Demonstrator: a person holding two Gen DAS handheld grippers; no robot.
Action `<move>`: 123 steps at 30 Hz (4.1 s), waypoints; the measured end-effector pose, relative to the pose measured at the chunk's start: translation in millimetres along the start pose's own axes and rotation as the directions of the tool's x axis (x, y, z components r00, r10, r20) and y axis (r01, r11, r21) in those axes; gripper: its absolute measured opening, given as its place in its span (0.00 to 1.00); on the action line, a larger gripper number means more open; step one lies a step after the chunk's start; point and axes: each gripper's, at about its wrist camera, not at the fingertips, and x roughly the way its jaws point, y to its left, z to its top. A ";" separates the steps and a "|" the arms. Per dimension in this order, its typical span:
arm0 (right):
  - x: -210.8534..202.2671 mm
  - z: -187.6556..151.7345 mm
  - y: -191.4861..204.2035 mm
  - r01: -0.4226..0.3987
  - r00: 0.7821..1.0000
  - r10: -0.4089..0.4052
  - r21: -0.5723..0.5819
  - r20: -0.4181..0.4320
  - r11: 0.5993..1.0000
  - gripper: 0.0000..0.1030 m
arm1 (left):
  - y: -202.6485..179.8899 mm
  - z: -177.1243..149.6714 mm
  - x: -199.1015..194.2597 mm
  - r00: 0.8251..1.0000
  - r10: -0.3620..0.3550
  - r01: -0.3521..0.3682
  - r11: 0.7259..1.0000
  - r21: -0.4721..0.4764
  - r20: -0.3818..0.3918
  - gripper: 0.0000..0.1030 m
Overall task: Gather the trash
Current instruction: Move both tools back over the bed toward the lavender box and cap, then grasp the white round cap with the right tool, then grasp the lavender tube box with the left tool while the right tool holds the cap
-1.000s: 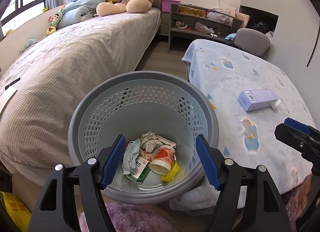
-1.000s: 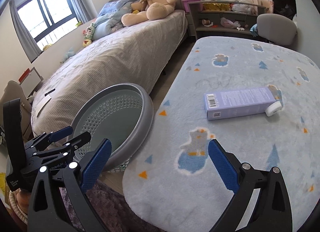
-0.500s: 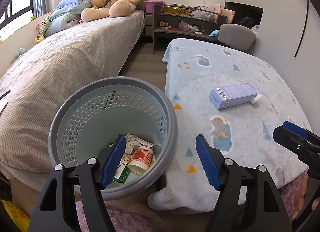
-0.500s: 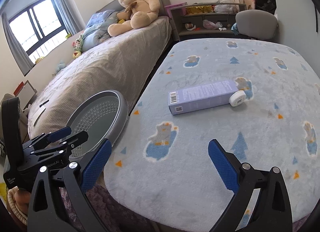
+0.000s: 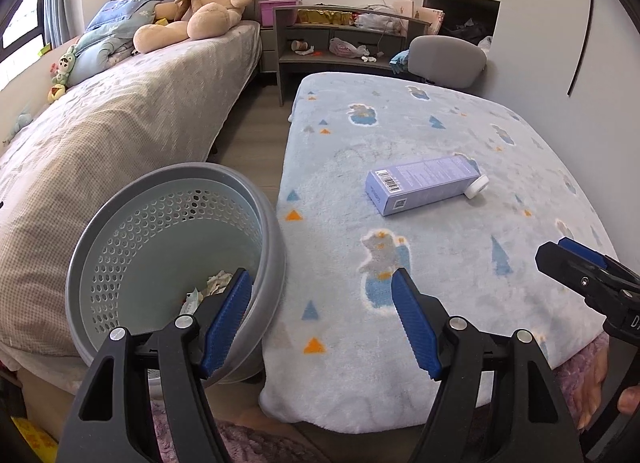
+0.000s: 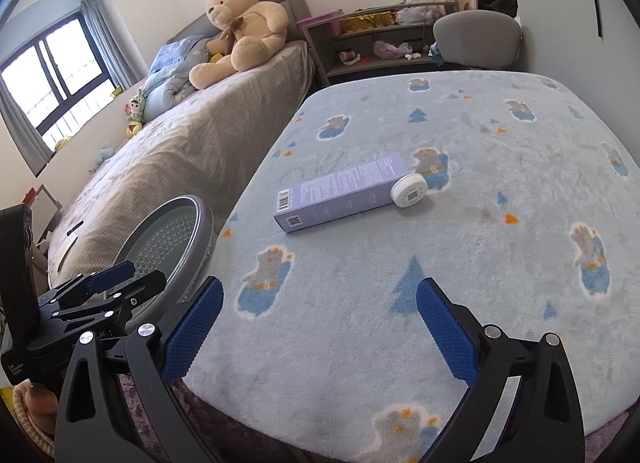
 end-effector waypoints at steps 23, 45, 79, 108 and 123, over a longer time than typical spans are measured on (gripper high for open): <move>43.2 23.5 -56.9 0.083 0.996 -0.082 0.005 -0.037 0.997 0.93 | -36.7 32.0 41.9 0.998 -0.050 0.052 0.997 0.061 -0.039 0.67; 118.1 65.1 -73.8 0.144 0.983 -0.156 -0.119 -0.097 0.982 0.76 | -53.3 62.5 90.9 0.995 -0.086 0.090 0.993 0.082 -0.055 0.67; 101.4 61.2 -80.7 0.108 0.988 -0.117 -0.097 -0.096 0.989 0.38 | -79.8 97.6 121.8 0.979 -0.171 0.192 0.958 0.213 -0.115 0.67; 61.8 68.4 -107.5 0.057 0.998 -0.057 0.008 -0.033 0.998 0.38 | -101.7 101.4 155.3 0.922 -0.279 0.358 0.879 0.314 -0.270 0.70; 45.7 65.5 -122.9 0.065 0.998 -0.065 0.042 -0.012 0.997 0.38 | -132.3 74.2 135.9 0.936 -0.258 0.318 0.911 0.262 -0.238 0.70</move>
